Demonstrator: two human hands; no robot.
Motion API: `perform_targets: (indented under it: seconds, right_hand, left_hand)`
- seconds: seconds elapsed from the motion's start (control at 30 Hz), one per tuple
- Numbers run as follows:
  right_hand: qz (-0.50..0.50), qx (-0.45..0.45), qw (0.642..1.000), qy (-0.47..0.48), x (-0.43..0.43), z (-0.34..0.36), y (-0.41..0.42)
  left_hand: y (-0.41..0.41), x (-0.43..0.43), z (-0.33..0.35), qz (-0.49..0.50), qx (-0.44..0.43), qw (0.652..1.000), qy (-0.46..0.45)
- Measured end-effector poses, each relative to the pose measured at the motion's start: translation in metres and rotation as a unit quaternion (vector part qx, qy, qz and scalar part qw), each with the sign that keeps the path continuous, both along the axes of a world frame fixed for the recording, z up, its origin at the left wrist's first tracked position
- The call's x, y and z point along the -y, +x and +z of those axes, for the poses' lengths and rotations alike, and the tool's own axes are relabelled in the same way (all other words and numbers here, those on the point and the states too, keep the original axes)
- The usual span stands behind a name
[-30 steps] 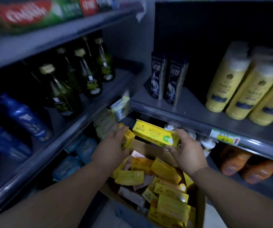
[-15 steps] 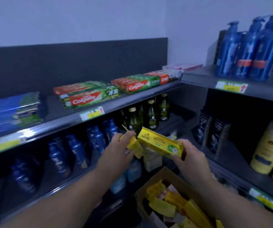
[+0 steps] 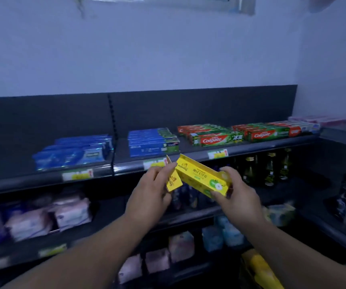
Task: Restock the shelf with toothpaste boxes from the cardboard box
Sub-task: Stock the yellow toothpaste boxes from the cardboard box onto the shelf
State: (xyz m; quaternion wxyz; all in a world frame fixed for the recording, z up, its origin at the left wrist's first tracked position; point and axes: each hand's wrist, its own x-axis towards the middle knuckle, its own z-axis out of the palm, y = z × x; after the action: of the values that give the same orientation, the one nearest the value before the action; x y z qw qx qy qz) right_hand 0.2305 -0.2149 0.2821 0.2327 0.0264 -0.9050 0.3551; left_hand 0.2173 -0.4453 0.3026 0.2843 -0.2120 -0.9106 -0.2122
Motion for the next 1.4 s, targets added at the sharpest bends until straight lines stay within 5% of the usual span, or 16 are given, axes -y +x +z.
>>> perform_targets:
  seconds: [0.67, 1.4]
  right_hand:
    - [0.259, -0.091, 0.96, 0.057, 0.402, 0.06, 0.063]
    - [0.375, -0.107, 0.916, 0.089, 0.639, 0.073, -0.161]
  left_hand:
    - [0.175, 0.382, 0.035, 0.243, -0.098, 0.963, -0.061]
    - [0.017, 0.614, 0.04, 0.436, -0.091, 0.879, -0.171]
